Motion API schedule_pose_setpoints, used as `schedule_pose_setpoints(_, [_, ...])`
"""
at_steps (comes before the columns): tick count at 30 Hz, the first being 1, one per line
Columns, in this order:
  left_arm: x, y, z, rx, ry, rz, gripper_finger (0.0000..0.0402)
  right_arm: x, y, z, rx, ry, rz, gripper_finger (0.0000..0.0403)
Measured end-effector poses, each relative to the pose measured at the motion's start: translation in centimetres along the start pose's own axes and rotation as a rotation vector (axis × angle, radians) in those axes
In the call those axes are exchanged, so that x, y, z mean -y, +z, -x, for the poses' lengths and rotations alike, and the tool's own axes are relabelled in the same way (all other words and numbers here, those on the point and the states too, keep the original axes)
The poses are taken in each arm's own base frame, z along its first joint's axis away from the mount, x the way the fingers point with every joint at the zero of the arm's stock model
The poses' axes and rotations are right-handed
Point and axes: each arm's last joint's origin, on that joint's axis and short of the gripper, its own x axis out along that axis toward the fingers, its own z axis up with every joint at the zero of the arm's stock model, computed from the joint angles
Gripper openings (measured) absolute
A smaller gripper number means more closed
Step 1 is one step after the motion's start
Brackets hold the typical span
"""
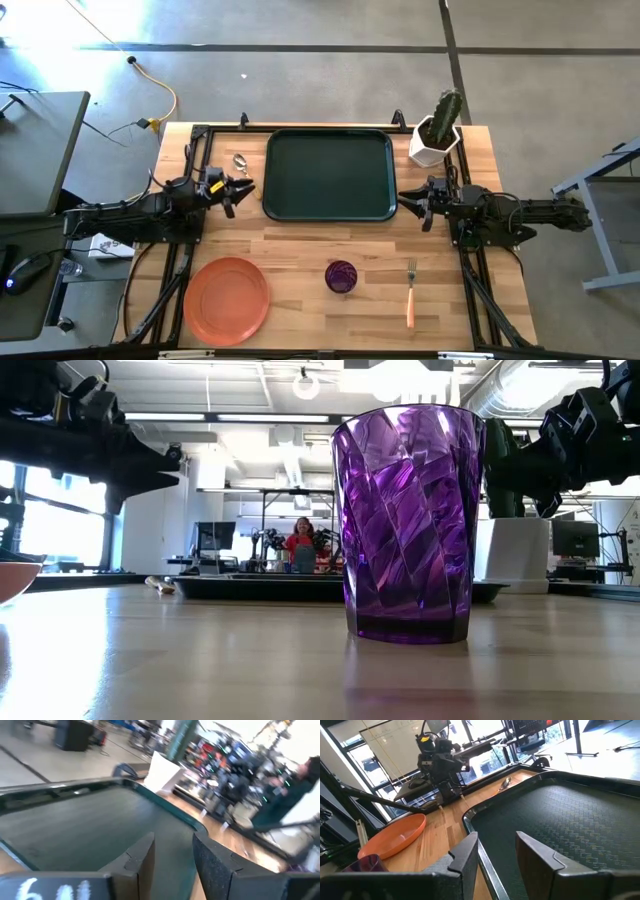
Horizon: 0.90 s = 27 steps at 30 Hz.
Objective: Pick and place plate/cup/fork/spoon on tray
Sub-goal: Put the orange spoon on the left side of the black tray
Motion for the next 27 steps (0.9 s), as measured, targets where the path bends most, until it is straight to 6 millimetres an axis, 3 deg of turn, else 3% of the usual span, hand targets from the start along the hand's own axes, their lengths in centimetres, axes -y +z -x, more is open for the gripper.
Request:
schedule_pose_setpoints(5, [-0.2, 0.3, 0.0, 0.074, 0.093, 0.132, 0.0134, 0.0, 0.0, 0.0, 0.0, 0.0, 0.0, 0.0122])
schedule_pose_setpoints(11, [0.3, 1.6, 0.2, 0.153, 0.057, 0.187, 0.0129, 0.0, 0.0, 0.0, 0.0, 0.0, 0.0, 0.0122])
schedule_pose_setpoints(27, [4.0, 10.6, 1.1, 0.338, 0.175, 0.287, 0.0129, 0.1, 0.3, 0.0, 0.059, -0.075, 0.009, 0.0122])
